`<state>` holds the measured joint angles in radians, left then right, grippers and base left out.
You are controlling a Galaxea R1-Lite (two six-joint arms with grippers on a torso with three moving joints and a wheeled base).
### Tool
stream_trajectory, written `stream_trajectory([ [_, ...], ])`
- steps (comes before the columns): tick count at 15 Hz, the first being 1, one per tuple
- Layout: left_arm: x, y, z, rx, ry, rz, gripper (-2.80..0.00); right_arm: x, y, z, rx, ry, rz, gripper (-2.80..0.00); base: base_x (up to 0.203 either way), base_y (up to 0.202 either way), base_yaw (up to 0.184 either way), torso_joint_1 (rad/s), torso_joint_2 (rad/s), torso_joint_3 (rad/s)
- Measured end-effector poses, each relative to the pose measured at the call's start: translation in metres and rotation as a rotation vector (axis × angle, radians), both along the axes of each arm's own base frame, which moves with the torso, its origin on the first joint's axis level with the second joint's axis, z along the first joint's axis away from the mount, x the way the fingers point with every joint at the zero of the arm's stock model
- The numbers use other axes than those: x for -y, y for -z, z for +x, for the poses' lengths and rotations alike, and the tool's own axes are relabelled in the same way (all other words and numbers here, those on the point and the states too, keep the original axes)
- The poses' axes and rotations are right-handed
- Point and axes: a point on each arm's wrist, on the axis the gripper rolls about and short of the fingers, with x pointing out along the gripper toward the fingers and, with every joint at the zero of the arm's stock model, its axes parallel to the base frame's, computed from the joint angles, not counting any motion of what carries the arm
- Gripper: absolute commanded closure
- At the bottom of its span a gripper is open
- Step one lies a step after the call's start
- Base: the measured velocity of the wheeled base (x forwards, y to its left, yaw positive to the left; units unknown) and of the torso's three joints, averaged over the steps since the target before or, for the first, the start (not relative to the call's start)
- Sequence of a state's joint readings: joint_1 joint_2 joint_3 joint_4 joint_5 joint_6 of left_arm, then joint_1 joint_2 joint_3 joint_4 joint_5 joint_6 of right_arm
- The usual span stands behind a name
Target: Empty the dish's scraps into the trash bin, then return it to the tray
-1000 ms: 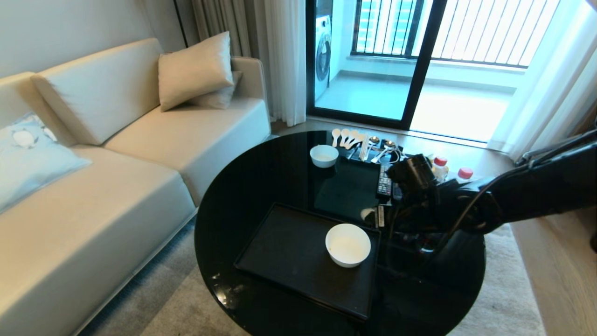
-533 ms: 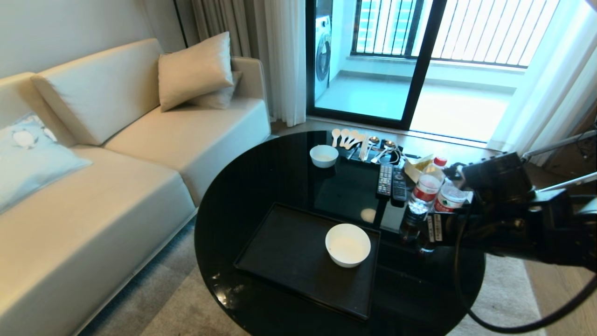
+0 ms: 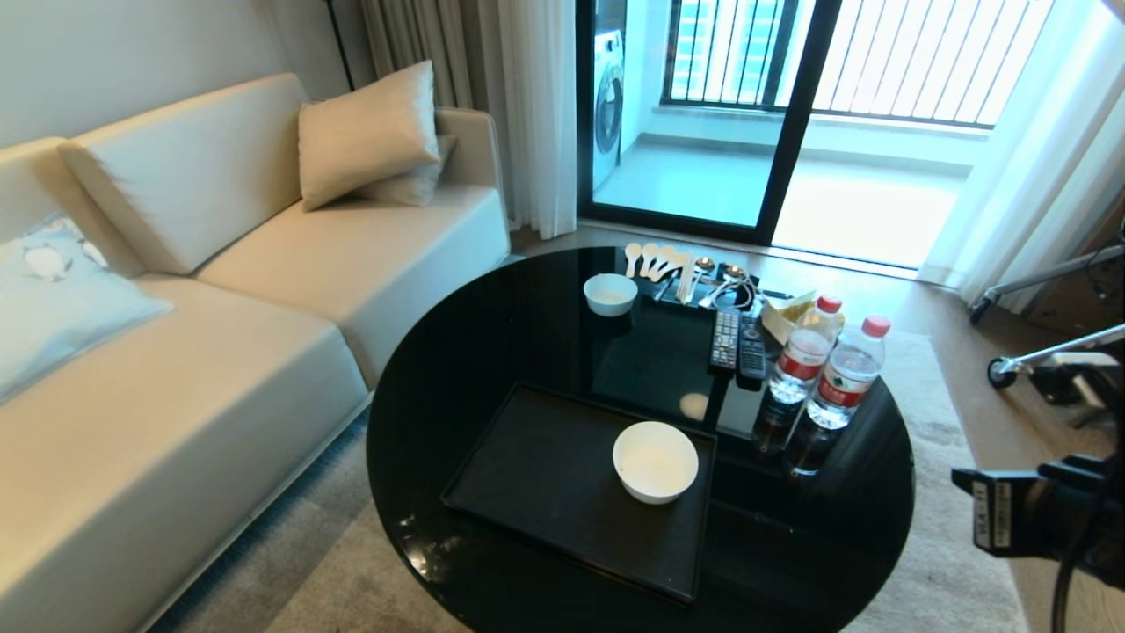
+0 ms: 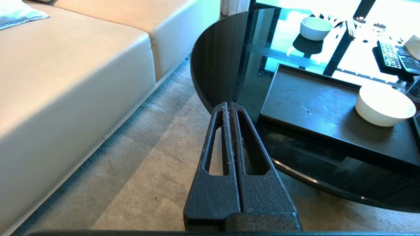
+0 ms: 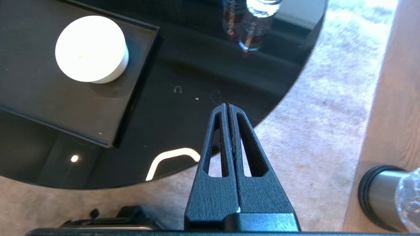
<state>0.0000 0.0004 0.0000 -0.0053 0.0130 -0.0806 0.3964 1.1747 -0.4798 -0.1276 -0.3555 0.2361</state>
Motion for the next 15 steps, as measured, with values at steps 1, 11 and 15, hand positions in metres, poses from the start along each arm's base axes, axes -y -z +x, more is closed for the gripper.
stream_trajectory([
  [1, 0.0, 0.0, 0.0, 0.0, 0.0, 0.0, 0.0, 0.006, 0.004, -0.01, 0.021, 0.002, -0.014, 0.0, 0.0, 0.0, 0.0, 0.0, 0.0, 0.0],
  [11, 0.0, 0.0, 0.0, 0.0, 0.0, 0.0, 0.0, 0.051, 0.053, -0.1, 0.327, 0.008, -0.154, 0.0, 0.0, 0.0, 0.0, 0.0, 0.0, 0.0],
  [15, 0.0, 0.0, 0.0, 0.0, 0.0, 0.0, 0.0, 0.052, 0.076, -0.128, 0.25, -0.07, -0.173, 0.0, 0.0, 0.0, 0.0, 0.0, 0.0, 0.0],
])
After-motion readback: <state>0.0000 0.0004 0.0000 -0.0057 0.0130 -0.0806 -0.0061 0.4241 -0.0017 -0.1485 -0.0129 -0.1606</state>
